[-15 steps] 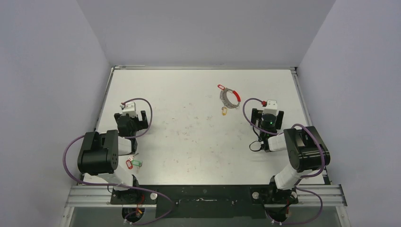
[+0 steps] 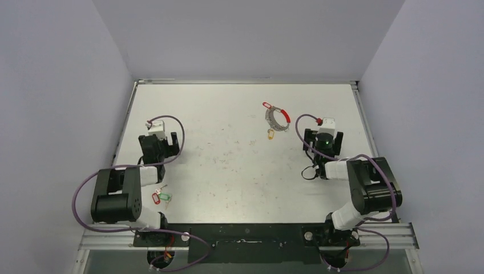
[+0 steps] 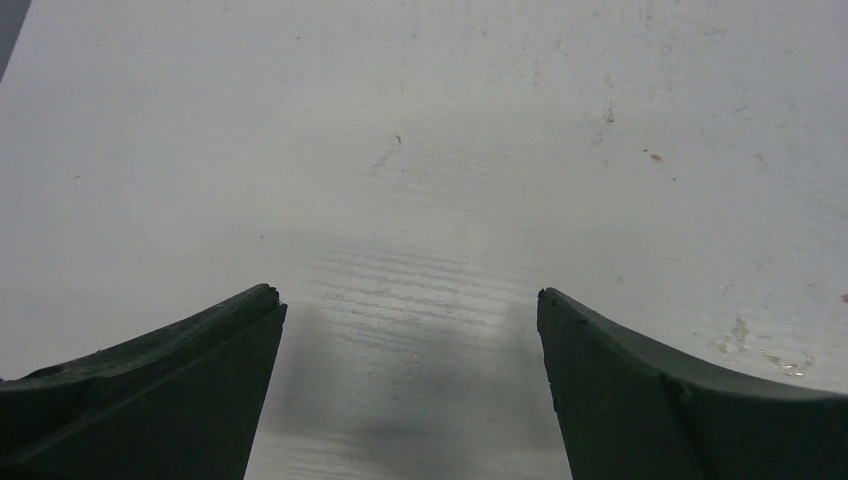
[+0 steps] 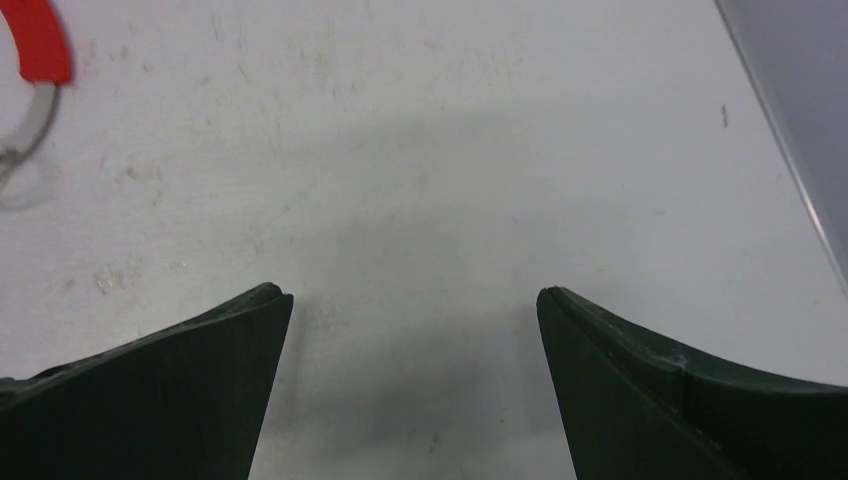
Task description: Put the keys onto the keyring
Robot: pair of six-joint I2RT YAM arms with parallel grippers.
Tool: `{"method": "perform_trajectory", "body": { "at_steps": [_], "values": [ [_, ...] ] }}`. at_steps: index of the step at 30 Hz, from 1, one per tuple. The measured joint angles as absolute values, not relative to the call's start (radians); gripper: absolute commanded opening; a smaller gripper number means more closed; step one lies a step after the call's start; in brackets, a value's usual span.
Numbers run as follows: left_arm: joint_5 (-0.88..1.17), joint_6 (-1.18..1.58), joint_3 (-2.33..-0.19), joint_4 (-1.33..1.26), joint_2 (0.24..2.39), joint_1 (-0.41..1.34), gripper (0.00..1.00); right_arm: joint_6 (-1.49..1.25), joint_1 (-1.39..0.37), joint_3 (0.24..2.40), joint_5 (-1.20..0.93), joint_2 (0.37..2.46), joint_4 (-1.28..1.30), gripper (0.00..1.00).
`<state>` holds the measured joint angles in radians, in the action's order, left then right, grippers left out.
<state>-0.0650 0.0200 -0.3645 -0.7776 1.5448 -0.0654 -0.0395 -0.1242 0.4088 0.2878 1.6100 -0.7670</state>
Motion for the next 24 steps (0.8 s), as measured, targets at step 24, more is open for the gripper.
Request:
{"method": "perform_trajectory", "body": {
  "at_steps": [24],
  "values": [
    [0.313, 0.62, -0.773, 0.338, 0.889, -0.067, 0.97, -0.525, -0.118, 0.744, 0.314, 0.905, 0.346, 1.0]
  ]
}}
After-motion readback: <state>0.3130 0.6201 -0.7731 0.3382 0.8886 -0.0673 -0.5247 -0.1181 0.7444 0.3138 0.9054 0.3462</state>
